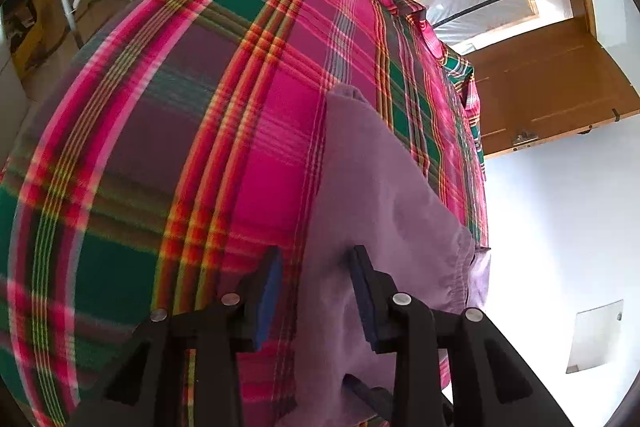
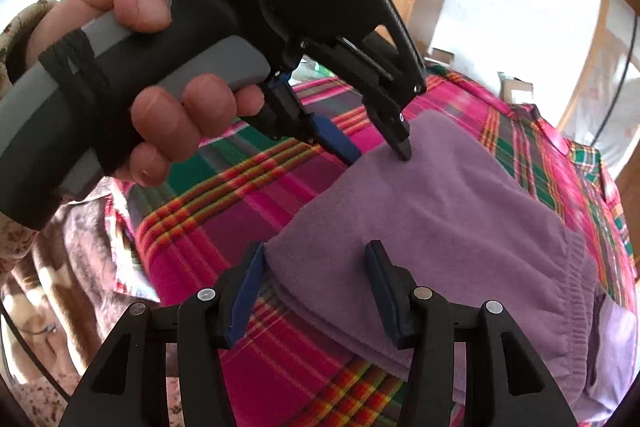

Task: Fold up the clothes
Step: 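Close both grippers on the purple garment's waistband edge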

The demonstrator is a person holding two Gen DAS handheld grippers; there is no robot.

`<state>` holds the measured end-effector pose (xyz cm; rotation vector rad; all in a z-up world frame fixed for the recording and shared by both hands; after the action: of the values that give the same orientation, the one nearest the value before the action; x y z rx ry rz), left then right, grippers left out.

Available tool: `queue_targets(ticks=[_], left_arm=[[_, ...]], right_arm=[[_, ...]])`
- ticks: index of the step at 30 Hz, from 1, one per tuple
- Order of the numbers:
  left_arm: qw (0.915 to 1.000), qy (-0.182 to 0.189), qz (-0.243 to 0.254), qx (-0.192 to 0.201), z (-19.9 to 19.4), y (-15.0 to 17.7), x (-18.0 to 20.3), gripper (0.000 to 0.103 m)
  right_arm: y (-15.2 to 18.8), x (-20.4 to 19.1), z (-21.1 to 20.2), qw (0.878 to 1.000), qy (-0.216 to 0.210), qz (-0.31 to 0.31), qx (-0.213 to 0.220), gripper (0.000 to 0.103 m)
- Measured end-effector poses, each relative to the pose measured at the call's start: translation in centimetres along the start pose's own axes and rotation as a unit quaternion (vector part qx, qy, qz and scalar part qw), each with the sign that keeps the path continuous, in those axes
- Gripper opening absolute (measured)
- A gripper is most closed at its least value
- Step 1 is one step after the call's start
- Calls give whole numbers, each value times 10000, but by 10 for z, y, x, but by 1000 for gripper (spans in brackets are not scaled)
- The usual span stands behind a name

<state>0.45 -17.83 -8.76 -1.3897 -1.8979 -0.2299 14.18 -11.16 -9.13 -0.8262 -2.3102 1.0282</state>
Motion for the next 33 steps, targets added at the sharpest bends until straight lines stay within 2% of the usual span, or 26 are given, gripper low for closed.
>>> queue_targets(ticks=[6, 10, 13, 15, 17, 18, 21, 23, 29, 33], left_arm=[[9997, 223, -40, -86, 17, -12, 11, 36], [9988, 397, -266, -84, 27, -25, 13, 36], [9987, 476, -191, -58, 31, -31, 16, 36], [9984, 548, -105, -49, 33, -29, 19, 30], [9981, 597, -120, -50, 35, -29, 20, 28], [9980, 621, -139, -42, 34, -30, 21, 22], [9974, 705, -110, 30, 28, -32, 26, 14], [9975, 696, 13, 116, 23, -33, 32, 12], [9968, 716, 132, 323, 8, -38, 44, 11], [9974, 563, 118, 433, -4, -41, 34, 11]], right_arm=[[1, 5, 2, 9999, -1, 148, -11, 53], [2, 7, 2, 9998, -18, 183, -11, 51], [2, 13, 1, 9995, 17, 302, 54, 39], [2, 17, 2, 9994, 34, 343, 51, 30], [2, 20, 2, 9993, 47, 373, 54, 27], [1, 21, 1, 9992, 52, 382, 59, 25], [-3, 23, -2, 9992, 62, 366, 122, 22], [-8, 23, -1, 9991, 52, 388, 173, 21], [-18, 25, -6, 9986, -25, 431, 319, 20], [-26, 16, -6, 9980, -229, 412, 411, 20]])
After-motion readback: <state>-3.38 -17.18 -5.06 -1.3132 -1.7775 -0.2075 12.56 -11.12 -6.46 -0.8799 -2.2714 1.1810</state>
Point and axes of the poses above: each gripper's, at about its wrist camera, not at the fingertips, and z roughly the way its jaws point, x to its right, y to its underside, the point moved 10 cm from there along z, roughly the way its jaws point, and after that the axes turned 7 degrees about x, right-handed, at the moved point
